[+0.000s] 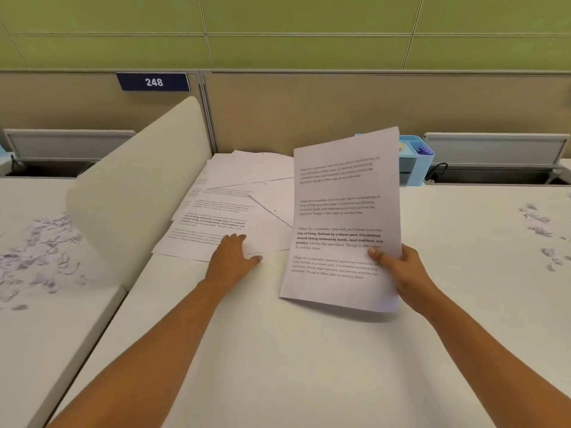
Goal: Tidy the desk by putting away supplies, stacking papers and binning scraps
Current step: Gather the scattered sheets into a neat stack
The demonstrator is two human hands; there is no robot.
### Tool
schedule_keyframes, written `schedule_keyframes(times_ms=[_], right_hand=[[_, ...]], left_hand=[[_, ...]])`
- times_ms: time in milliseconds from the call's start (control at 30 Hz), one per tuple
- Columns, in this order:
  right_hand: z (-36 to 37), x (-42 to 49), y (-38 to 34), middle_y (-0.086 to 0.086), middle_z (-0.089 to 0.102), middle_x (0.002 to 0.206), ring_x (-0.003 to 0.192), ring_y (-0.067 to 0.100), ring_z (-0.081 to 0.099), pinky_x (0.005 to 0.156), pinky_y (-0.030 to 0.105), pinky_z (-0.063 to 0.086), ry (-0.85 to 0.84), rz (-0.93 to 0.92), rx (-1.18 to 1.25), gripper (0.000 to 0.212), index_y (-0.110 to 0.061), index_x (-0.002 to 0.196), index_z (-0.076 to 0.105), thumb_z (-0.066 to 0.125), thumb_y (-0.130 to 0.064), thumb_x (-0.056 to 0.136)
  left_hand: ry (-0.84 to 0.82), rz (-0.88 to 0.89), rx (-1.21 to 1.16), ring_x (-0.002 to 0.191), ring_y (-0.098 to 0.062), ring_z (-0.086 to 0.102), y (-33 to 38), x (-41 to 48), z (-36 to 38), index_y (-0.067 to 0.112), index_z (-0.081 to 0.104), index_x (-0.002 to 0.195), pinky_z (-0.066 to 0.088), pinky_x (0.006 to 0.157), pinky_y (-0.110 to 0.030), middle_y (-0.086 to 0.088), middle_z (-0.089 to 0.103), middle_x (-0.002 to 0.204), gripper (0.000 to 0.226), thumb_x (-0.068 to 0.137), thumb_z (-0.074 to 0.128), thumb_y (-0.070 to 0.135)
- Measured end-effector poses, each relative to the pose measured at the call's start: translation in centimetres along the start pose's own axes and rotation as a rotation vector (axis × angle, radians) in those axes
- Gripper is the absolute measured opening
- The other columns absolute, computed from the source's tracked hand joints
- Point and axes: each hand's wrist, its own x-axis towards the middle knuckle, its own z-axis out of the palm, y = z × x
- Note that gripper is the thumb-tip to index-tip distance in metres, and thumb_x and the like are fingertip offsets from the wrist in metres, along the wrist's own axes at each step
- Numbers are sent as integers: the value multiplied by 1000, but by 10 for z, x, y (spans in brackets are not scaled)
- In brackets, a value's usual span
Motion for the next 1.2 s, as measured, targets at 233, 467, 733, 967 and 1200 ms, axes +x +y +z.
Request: schedule_keyframes(times_ms=[233,467,733,967,1200], right_hand=[[-6,6,1,-8,74,79,69,11,70,69,25,59,70,9,-4,13,-17,90,66,62,-6,85],[-2,6,5,-7,73,82,69,10,70,66,24,58,70,20,-3,12,-17,91,66,63,-6,85],[3,7,4,-10,74,76,67,9,70,60,20,57,48,31,11,13,-17,90,65,62,-5,85],[4,7,7,-6,73,85,73,12,70,69,25,59,35,35,12,14,-18,92,66,62,-6,85],[-1,3,5,-2,71,91,73,12,71,67,25,59,13,51,16,17,-18,94,64,61,-3,85]], left_hand=[[-52,13,318,130,-28,37,-2,25,9,4,44,129,35,103,-37,-15,45,135,61,90,45,50],[-21,84,441,104,-29,55,0,25,-5,1,54,109,40,77,-29,-15,58,111,25,90,44,15],[-96,26,412,118,-29,48,-2,26,-10,9,49,128,40,94,-32,-12,55,126,47,90,49,36],[-41,53,419,102,-29,56,-5,24,-8,6,55,111,41,78,-28,-13,61,112,26,86,49,10],[15,94,375,99,-31,57,-11,17,-12,4,54,114,42,79,-31,-15,61,108,31,86,44,-3]])
